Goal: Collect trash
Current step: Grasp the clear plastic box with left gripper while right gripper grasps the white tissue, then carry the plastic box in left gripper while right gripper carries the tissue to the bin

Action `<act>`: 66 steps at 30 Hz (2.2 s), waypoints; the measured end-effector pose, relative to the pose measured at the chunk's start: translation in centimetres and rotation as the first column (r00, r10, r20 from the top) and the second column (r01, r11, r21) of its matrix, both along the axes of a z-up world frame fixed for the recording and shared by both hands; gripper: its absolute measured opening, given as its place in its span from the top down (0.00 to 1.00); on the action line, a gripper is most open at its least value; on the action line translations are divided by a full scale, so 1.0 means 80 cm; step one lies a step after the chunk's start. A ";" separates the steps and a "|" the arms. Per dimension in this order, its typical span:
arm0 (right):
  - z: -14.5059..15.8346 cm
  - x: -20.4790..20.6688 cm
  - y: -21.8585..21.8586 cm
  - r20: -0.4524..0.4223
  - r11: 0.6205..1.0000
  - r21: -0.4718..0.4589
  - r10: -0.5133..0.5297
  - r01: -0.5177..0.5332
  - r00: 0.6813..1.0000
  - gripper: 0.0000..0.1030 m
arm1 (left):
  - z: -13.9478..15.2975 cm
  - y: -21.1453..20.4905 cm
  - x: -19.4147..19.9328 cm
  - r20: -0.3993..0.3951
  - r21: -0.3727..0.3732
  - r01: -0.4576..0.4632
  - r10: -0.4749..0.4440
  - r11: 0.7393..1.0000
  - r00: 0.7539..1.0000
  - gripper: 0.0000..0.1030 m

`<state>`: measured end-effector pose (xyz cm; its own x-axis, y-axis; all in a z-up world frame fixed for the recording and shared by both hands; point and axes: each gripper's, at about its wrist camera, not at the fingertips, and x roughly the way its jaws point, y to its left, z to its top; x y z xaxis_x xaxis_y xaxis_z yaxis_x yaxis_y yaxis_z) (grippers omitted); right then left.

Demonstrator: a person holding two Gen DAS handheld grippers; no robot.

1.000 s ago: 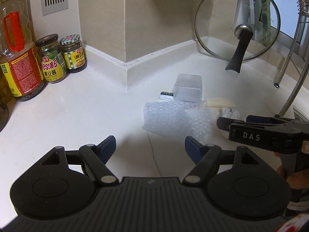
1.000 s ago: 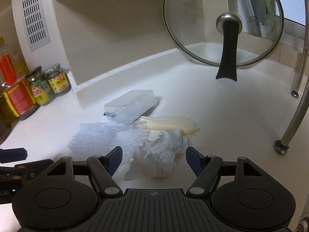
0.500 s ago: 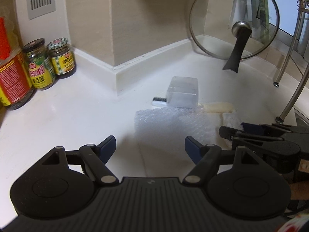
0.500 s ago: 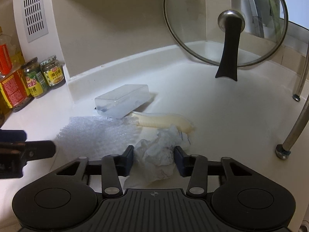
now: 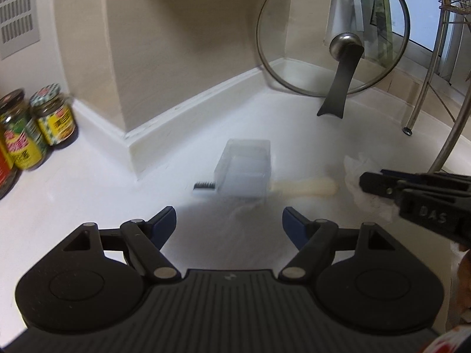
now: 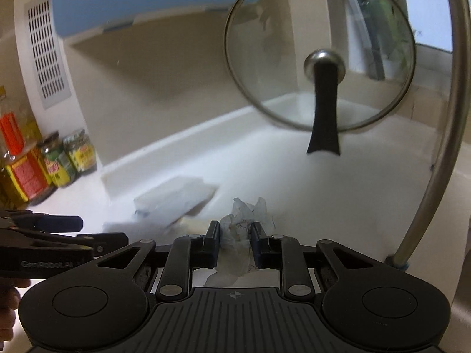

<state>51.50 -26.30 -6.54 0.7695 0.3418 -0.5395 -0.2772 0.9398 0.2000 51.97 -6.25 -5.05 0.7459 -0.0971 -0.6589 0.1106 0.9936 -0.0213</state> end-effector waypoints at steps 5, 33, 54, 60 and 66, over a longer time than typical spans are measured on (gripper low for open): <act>-0.004 0.017 -0.013 -0.001 1.000 0.009 -0.009 0.009 1.000 0.78 | 0.000 -0.010 0.030 0.007 0.013 0.027 -0.027 1.000 1.000 0.23; -0.014 0.047 -0.037 -0.044 0.999 0.035 -0.013 0.015 0.999 0.78 | -0.023 -0.032 0.096 -0.018 0.083 0.065 -0.064 0.994 0.998 0.46; 0.015 -0.005 -0.031 -0.001 0.998 0.059 -0.018 0.018 1.000 0.78 | 0.030 -0.017 0.015 0.107 0.022 0.080 -0.082 0.997 0.991 0.46; 0.024 -0.040 -0.018 0.005 0.998 0.064 -0.008 0.008 1.000 0.78 | 0.038 -0.001 -0.030 0.119 -0.006 0.084 -0.082 0.996 0.989 0.46; 0.035 -0.085 -0.001 0.013 0.998 0.060 -0.005 0.004 1.000 0.78 | 0.040 0.018 -0.078 0.115 -0.029 0.087 -0.083 0.996 0.990 0.46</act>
<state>44.69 -26.37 -3.71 0.7782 0.3699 -0.5075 -0.2761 0.9273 0.2526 45.72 -4.79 -1.84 0.8040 -0.1840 -0.5654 0.1979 0.9795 -0.0374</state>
